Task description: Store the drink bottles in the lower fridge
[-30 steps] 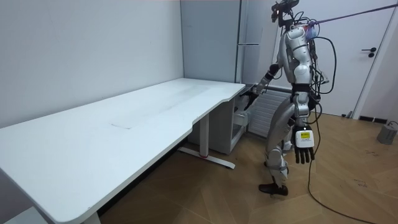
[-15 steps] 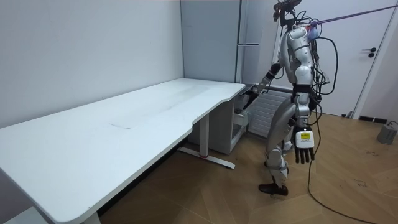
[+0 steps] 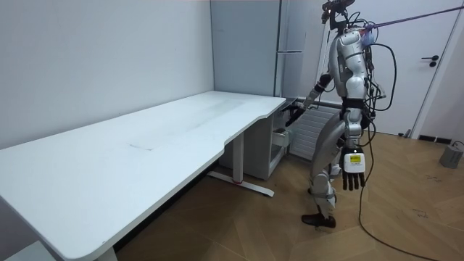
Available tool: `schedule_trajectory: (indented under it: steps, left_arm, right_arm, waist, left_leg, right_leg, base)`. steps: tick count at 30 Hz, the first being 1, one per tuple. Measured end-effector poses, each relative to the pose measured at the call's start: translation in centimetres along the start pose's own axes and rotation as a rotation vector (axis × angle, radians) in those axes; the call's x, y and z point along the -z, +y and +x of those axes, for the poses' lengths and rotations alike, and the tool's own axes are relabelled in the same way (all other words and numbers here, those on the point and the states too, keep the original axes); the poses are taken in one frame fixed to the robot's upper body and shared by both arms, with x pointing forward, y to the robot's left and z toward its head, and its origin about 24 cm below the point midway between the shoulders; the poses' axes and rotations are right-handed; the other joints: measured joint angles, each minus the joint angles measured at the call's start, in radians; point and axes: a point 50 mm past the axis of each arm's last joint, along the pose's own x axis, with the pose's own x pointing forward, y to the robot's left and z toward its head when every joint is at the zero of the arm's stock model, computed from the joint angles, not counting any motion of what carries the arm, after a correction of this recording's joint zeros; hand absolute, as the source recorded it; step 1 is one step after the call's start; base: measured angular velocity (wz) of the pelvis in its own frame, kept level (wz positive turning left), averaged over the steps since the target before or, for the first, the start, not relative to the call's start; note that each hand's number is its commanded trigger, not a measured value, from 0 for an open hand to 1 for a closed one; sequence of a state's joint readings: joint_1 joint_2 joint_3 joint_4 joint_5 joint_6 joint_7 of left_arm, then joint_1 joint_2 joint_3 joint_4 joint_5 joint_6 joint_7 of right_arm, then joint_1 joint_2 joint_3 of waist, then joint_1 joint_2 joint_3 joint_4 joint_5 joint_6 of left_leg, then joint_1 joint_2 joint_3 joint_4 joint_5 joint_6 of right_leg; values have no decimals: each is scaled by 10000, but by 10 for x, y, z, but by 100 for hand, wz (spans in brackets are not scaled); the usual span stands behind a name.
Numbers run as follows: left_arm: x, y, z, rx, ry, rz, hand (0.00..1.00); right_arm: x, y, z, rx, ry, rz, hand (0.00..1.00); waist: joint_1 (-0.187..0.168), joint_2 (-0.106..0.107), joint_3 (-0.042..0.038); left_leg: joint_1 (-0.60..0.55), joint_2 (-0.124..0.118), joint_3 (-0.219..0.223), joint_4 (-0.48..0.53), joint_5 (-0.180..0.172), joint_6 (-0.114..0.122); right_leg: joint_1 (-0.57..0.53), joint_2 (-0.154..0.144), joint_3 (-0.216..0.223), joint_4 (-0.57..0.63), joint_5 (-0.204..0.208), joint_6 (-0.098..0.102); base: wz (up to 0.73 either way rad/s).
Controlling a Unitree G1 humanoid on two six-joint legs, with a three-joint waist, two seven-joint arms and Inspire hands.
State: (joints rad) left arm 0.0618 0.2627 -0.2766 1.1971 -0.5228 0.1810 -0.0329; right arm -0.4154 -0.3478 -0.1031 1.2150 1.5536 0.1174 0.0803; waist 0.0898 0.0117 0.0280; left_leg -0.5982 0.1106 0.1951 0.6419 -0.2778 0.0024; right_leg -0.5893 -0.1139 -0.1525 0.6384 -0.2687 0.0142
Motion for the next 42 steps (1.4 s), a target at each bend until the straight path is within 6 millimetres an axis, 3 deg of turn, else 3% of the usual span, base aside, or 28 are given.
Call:
schedule_trajectory:
  steps: [7,11,13,22,35,42]
  left_arm:
    - [-1,0,0,194,-354,-785,0]
    - [-2,0,0,287,-538,-1124,0]
    - [2,1,0,254,-511,-1203,0]
    - [9,6,-1,226,-622,-1727,0]
    - [10,3,-1,423,-875,-2224,0]
    - [11,4,-1,284,-830,-2247,0]
  right_arm:
    - [9,-16,-9,-290,328,-2517,0]
    - [16,-26,-17,-407,634,-4260,0]
    - [23,-42,-22,-143,936,-5050,0]
    - [43,-69,-34,309,1445,-6425,0]
    - [52,-100,-48,969,2065,-7933,0]
    - [54,-109,-52,1731,1864,-7990,0]
  waist:
    - [-97,92,-105]
    - [-157,96,-120]
    - [-178,99,-149]
    - [-628,99,-221]
    - [-705,252,-269]
    - [-652,254,-233]
  left_leg:
    - [449,9,-37,-201,-11,-30]
    - [604,13,123,-331,-12,-26]
    - [868,10,259,-505,-9,-22]
    - [1390,11,470,-784,-11,-19]
    - [1572,0,494,-955,-13,-7]
    - [1558,-10,492,-1031,-20,-3]
  right_leg:
    - [391,131,119,-280,100,-19]
    - [445,138,236,-373,184,5]
    - [644,164,339,-549,246,36]
    - [1049,172,441,-814,326,55]
    - [1285,185,394,-1136,425,105]
    - [1245,257,532,-1210,448,136]
  base:
    - [-8]
    - [-11]
    - [-14]
    - [-6]
    - [0]
    - [0]
